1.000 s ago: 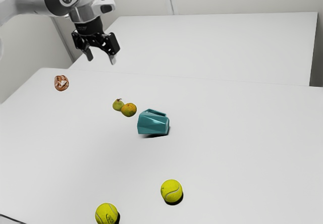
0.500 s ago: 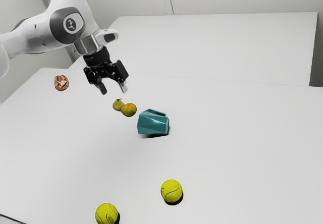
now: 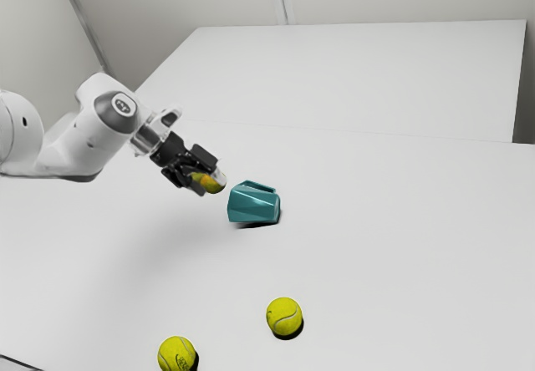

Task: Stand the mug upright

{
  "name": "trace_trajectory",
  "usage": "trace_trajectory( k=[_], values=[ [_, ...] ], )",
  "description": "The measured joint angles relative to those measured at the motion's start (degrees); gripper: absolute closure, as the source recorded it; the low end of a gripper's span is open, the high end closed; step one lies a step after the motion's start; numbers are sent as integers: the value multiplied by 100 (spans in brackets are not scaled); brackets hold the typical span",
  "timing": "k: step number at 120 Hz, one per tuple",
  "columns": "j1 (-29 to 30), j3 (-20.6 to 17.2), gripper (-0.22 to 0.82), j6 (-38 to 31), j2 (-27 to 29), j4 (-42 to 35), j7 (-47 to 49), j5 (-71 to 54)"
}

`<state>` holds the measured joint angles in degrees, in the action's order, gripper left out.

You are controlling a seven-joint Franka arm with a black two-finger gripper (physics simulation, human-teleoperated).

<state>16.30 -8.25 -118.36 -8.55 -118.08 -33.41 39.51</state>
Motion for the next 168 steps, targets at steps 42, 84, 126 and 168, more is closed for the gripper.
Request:
trace_trajectory(
  k=[42, 84, 126, 168],
  values=[
    [48, -14, 0, -311, -711, 91, -1700, 1117],
    [24, -36, 16, 75, -1103, 143, -2761, 1915],
    [26, -113, 64, 307, -1049, 187, -3363, 2040],
    [-30, -190, 76, 313, -882, 242, -3681, 1953]
  ],
)
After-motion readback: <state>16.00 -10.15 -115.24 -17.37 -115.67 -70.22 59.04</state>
